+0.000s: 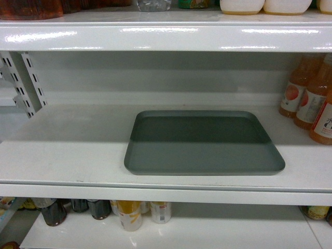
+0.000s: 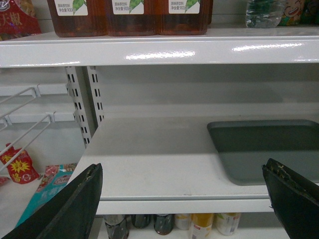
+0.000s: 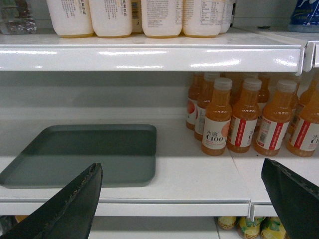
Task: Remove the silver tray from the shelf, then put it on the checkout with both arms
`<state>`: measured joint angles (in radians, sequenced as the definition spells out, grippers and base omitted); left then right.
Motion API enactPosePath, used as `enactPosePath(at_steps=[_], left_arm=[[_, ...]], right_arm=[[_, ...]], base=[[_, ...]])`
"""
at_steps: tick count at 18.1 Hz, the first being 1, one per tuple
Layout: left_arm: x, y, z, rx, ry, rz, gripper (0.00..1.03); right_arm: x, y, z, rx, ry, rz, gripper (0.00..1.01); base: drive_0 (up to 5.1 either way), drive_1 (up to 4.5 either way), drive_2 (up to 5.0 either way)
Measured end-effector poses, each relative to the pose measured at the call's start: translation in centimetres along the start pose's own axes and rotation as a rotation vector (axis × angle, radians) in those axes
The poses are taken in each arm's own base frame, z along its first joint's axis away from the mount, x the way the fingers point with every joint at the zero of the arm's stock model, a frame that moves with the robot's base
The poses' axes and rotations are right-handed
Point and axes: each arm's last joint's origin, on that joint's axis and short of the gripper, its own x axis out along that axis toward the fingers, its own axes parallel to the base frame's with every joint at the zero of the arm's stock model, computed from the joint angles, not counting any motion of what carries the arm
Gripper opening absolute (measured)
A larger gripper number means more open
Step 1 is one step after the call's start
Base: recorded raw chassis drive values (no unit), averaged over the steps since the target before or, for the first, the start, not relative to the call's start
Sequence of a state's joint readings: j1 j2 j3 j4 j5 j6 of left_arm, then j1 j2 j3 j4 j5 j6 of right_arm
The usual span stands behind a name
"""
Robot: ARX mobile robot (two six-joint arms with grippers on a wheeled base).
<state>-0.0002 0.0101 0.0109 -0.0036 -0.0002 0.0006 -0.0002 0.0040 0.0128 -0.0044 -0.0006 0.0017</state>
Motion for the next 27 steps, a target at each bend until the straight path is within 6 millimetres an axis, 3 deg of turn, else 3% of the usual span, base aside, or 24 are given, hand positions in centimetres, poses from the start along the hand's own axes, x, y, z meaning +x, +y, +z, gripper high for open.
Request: enactPosePath(at_steps=[27], left_arm=[[0.00,0.00,0.00,0.000,0.000,0.000,0.98]], right_arm=[[0.00,0.00,0.00,0.000,0.000,0.000,0.98]], base=[[0.0,0.00,0.0]])
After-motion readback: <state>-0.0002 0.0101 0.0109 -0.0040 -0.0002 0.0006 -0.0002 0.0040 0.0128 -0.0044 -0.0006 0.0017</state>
